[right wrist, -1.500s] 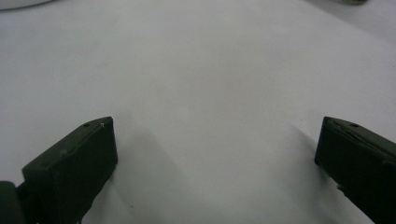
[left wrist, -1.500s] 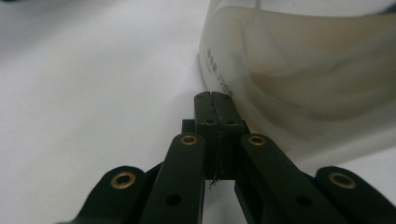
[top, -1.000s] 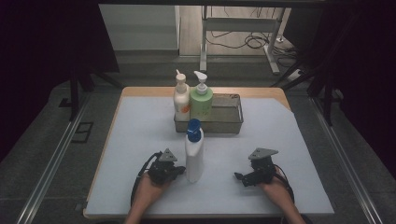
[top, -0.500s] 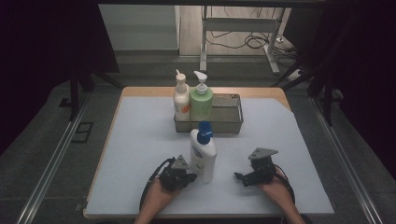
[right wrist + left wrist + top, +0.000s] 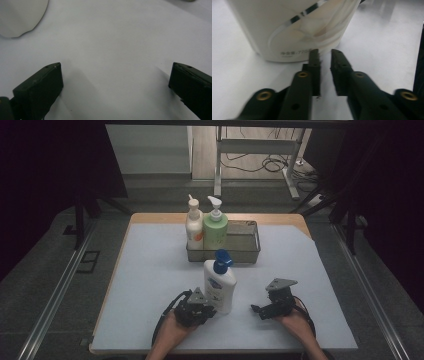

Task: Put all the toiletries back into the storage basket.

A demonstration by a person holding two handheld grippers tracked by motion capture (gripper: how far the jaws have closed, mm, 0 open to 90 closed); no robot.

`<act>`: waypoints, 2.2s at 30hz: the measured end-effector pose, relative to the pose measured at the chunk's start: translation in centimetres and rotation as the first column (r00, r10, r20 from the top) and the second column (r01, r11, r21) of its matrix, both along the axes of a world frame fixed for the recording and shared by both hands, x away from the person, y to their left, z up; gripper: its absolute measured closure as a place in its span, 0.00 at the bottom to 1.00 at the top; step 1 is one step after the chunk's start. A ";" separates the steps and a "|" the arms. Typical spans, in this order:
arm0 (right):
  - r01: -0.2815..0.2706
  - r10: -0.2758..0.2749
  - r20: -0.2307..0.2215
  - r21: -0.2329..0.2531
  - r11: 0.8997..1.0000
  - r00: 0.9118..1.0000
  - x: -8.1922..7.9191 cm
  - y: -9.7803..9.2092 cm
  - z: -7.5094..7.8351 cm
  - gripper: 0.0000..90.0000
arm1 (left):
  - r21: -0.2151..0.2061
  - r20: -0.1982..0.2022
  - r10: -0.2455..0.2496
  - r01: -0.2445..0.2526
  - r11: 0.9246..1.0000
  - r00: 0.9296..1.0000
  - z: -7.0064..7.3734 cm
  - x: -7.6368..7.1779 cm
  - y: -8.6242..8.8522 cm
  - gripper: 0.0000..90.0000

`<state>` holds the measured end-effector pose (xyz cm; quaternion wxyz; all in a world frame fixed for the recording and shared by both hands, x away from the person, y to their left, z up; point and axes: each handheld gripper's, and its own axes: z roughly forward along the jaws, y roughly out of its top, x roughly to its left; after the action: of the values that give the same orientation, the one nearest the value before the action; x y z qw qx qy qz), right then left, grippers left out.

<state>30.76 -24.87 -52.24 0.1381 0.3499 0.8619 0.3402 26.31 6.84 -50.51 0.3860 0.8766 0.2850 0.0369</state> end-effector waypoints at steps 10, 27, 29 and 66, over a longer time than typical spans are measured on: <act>-0.026 0.026 -0.014 -0.011 1.000 1.000 -0.6 0.3 0.4 0.00 | 0.028 0.032 0.052 -0.053 0.998 0.998 0.1 -0.7 1.5 0.55; -0.105 0.105 0.022 0.019 0.994 0.994 -2.2 1.5 2.7 0.00 | 0.067 0.060 0.174 -0.178 0.982 0.983 -0.5 -2.0 4.4 0.25; -0.113 0.112 0.030 0.018 0.993 0.993 -2.3 1.7 2.9 0.00 | 0.070 0.062 0.192 -0.196 0.978 0.979 -0.6 -2.2 4.8 0.22; -0.186 0.181 0.048 0.125 0.975 0.982 -2.3 6.5 8.7 0.00 | 0.089 0.095 0.355 -0.363 0.928 0.930 -1.8 -2.3 8.7 0.14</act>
<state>28.49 -18.37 -43.53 0.0987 0.2709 0.8640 0.4128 24.00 15.51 -52.30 0.3368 0.8267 0.4230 0.1557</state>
